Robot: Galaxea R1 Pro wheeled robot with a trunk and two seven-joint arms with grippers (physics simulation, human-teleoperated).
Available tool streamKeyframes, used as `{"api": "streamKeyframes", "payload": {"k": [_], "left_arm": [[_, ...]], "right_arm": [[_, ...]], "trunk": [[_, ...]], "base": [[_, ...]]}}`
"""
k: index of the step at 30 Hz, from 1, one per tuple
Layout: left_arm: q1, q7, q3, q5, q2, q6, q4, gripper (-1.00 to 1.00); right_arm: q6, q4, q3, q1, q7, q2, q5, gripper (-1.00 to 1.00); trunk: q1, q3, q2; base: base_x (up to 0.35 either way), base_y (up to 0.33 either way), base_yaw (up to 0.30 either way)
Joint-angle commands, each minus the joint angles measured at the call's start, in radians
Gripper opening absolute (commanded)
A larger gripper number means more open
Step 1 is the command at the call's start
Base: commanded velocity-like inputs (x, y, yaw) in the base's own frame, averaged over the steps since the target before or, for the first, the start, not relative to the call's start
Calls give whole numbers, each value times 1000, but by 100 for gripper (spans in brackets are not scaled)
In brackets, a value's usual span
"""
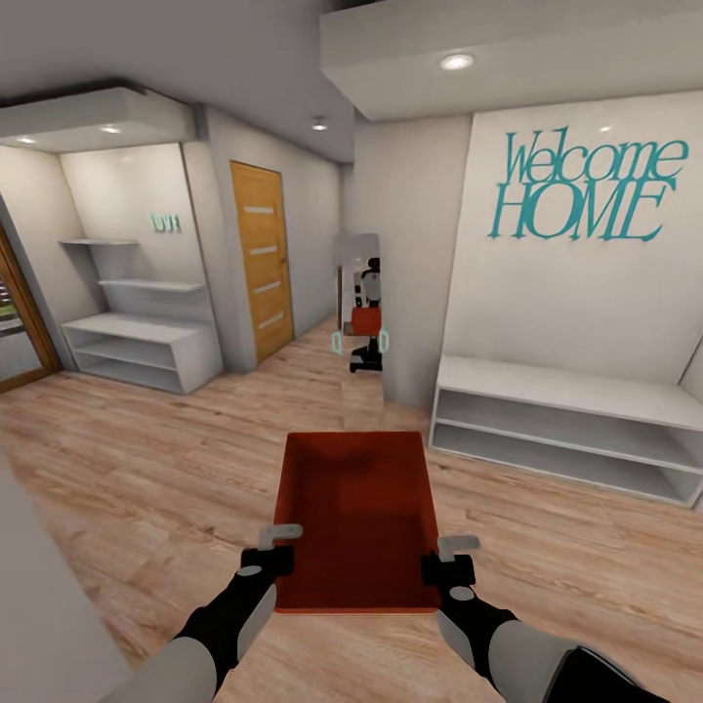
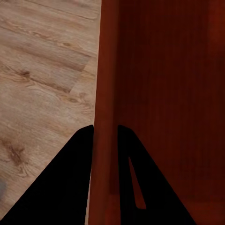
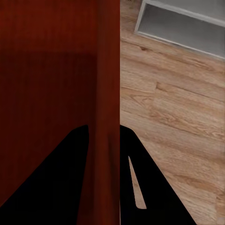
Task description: Move the two storage containers from the living room to the garage. In the garage, place one container on the floor and stack the other container on top of it (either order is fine).
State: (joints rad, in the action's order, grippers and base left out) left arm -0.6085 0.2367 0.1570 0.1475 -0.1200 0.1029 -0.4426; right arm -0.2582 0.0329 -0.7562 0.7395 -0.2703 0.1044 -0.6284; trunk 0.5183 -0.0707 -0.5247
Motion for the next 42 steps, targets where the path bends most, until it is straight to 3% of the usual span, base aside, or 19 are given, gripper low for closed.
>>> {"api": "streamKeyframes", "payload": {"k": [1, 42], "left_arm": [[0, 19, -11, 4, 5, 8, -1, -100], [0, 19, -11, 6, 5, 8, -1, -100]], "right_arm": [[-10, 1, 65, 1, -3, -9, -7, -100], [-11, 1, 66, 1, -3, -9, -7, -100]], "trunk": [[1, -2, -2], [1, -2, -2]], "base": [[322, 0, 0], [322, 0, 0]]}}
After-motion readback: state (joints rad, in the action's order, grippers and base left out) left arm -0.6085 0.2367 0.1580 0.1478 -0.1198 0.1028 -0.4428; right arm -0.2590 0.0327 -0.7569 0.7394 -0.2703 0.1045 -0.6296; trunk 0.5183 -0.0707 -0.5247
